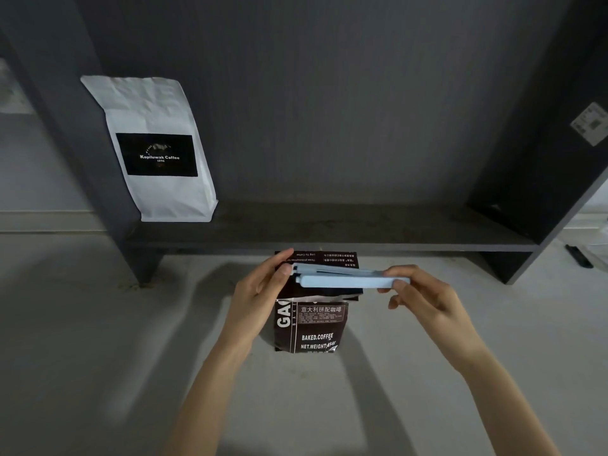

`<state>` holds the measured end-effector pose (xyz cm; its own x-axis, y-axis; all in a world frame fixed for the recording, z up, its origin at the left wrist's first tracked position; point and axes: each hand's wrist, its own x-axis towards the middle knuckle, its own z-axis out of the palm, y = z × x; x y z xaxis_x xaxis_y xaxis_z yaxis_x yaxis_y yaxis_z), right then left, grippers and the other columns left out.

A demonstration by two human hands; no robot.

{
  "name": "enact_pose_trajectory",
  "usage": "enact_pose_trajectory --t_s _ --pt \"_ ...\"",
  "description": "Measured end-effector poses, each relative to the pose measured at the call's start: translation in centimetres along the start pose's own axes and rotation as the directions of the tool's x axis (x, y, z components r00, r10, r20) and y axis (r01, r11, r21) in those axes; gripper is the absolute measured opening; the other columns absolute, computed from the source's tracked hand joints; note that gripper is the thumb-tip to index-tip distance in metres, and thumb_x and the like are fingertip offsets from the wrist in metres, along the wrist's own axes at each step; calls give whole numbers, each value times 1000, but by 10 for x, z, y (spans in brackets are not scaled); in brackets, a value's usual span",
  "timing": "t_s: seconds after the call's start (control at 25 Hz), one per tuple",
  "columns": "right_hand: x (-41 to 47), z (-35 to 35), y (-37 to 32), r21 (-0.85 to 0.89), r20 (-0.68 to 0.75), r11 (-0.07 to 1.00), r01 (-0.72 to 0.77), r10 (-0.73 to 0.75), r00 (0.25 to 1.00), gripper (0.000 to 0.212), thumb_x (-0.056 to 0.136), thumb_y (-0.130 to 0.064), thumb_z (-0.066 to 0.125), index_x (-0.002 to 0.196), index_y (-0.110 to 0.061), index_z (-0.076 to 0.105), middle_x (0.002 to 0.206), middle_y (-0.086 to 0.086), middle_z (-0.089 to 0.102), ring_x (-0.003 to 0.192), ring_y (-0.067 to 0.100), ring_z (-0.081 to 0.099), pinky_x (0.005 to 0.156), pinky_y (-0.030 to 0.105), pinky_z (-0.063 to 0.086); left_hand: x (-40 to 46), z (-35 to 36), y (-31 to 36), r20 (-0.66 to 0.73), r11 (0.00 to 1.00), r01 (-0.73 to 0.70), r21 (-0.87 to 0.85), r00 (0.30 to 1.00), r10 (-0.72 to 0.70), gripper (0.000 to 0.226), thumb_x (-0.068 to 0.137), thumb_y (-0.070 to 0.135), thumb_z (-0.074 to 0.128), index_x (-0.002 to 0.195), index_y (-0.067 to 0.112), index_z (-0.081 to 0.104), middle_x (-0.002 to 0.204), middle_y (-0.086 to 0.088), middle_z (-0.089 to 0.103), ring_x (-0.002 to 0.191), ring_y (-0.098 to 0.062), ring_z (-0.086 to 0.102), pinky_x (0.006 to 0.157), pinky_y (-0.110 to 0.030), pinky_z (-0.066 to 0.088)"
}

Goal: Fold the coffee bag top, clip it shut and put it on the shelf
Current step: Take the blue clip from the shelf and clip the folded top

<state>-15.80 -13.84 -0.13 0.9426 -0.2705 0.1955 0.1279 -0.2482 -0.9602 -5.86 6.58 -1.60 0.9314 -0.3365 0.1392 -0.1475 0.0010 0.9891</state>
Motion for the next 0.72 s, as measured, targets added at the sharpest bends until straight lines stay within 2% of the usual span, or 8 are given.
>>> enact_pose_trajectory --t_s 0.08,0.16,0.24,0.32,0.44,0.48,0.56,0.72 --pt "3 -7 -1 42 -93 999 -9 13 996 18 87 -7 47 95 -9 63 84 2 66 74 9 63 70 16 54 -2 -4 -5 48 999 2 -47 999 0 38 86 18 52 119 37 48 107 23 57 97 19 53 75 3 41" --pt "8 -13 -1 32 -184 999 -4 10 983 17 87 -7 48 95 -11 62 88 -1 65 73 3 65 70 11 53 -2 -7 -11 50 998 -2 -55 999 5 48 86 13 53 122 42 40 123 11 55 115 4 49 86 0 40" --pt "12 -15 1 -13 -221 1000 -18 14 975 17 87 -6 49 95 -14 62 89 -3 62 70 -2 64 70 7 51 -2 -7 -15 38 998 -3 -60 999 5 52 85 7 53 124 38 37 129 3 51 121 -5 47 86 0 40" --pt "14 -10 4 -60 -193 998 -20 8 981 21 86 -5 49 89 -23 62 89 -1 62 69 -2 63 69 5 49 -3 -5 -16 34 998 2 -65 999 0 45 85 4 52 122 30 43 121 7 56 116 -1 52 82 0 42" --pt "18 4 6 -154 -118 988 -35 17 993 25 85 -8 53 91 -30 59 90 6 63 73 12 63 63 10 47 -5 -4 -16 28 998 6 -60 1000 -4 36 85 2 50 115 22 50 101 19 59 91 18 57 71 1 42" --pt "21 9 7 -156 -102 987 -40 24 994 24 84 -8 54 95 -29 59 90 8 64 73 11 63 61 11 45 -5 -4 -17 31 999 8 -54 1000 -6 35 85 2 50 114 21 51 99 21 59 86 20 57 70 1 42" --pt "25 20 8 -134 -76 991 -31 20 997 25 83 -8 55 101 -26 57 91 3 64 73 -3 61 64 4 45 -5 -4 -21 22 998 20 -58 1000 -18 34 85 0 50 115 16 52 97 19 60 82 20 58 68 1 42" --pt "30 39 13 -77 -120 997 -24 15 993 24 84 -8 55 103 -20 60 71 -10 56 63 -7 57 61 2 43 -5 -5 -23 2 995 56 -78 998 -56 27 85 2 51 109 13 58 96 15 62 81 17 60 67 0 43"
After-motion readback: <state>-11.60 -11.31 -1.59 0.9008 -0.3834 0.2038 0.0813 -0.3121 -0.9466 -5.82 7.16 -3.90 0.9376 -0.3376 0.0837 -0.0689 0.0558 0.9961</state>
